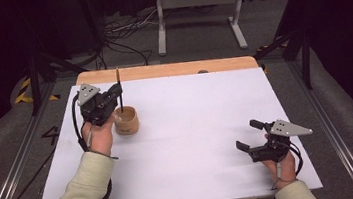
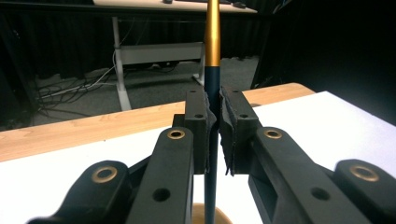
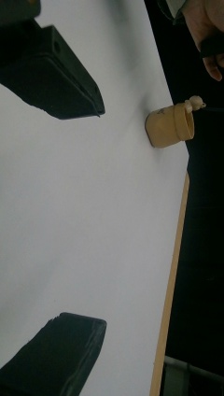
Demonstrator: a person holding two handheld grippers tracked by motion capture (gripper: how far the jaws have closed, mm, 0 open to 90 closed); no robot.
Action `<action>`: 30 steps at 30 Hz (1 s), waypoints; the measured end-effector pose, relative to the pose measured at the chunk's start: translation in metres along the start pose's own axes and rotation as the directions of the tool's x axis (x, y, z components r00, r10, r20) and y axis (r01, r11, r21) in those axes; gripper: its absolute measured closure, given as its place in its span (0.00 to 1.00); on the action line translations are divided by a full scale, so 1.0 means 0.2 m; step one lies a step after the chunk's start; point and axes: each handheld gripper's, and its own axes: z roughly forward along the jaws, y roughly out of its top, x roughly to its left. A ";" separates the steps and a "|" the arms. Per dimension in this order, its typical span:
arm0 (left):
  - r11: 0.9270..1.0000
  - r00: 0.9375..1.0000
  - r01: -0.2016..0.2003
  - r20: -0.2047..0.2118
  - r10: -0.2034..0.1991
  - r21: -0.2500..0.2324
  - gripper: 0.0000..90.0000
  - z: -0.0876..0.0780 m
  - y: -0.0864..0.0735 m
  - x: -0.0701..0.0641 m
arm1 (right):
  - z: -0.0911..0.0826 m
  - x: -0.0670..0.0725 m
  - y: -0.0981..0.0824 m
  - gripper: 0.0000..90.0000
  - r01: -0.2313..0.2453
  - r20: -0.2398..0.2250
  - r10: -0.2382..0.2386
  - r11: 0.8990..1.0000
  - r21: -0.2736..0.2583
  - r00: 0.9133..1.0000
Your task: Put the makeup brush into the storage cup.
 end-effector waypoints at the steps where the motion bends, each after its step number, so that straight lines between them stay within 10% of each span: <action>1: 1.000 1.000 0.001 -0.005 -0.001 0.006 0.91 0.01 -0.02 0.01 | 0.00 0.00 0.00 0.01 0.000 0.000 0.000 1.000 0.000 1.000; 30: 0.997 1.000 0.013 -0.006 -0.013 0.070 0.91 0.07 -0.16 0.03 | 0.00 0.00 0.00 0.01 -0.010 -0.004 0.011 1.000 0.003 1.000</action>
